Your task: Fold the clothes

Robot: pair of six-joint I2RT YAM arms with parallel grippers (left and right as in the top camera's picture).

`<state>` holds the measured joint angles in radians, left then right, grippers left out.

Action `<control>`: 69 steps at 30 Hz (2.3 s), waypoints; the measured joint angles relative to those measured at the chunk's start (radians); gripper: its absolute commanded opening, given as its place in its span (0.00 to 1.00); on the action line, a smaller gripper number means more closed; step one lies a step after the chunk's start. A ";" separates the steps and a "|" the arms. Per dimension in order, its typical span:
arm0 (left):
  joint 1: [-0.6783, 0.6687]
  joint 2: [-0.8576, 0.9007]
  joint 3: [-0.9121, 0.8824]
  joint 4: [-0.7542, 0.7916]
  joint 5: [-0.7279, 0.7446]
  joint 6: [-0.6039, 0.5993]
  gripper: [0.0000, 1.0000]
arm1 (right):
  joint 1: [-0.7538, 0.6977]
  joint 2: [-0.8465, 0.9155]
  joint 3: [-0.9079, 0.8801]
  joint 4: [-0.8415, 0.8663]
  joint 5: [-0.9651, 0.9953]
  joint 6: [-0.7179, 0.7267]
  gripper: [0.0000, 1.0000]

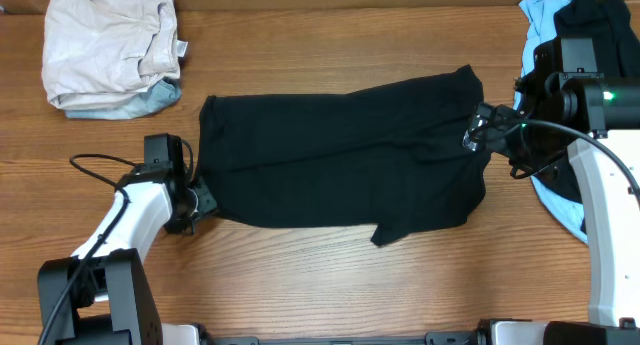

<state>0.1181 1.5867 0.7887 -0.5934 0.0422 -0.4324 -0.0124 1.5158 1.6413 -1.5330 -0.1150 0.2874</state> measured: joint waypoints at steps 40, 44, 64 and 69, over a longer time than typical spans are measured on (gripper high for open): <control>0.054 -0.001 0.388 -0.438 0.007 0.072 0.04 | 0.140 0.000 -0.534 0.232 0.000 0.319 0.90; 0.054 -0.001 0.389 -0.431 0.008 0.073 0.04 | 0.140 0.000 -0.675 0.386 -0.001 0.362 0.69; 0.054 -0.001 0.389 -0.401 0.008 0.073 0.04 | 0.145 0.000 -0.883 0.724 0.031 0.399 0.04; 0.054 -0.001 0.389 -0.391 0.007 0.073 0.04 | 0.145 0.000 -0.884 0.702 0.046 0.396 0.04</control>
<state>0.1719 1.5856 1.1774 -0.9848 0.0494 -0.3592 0.1326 1.5162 0.7570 -0.8314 -0.0692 0.6834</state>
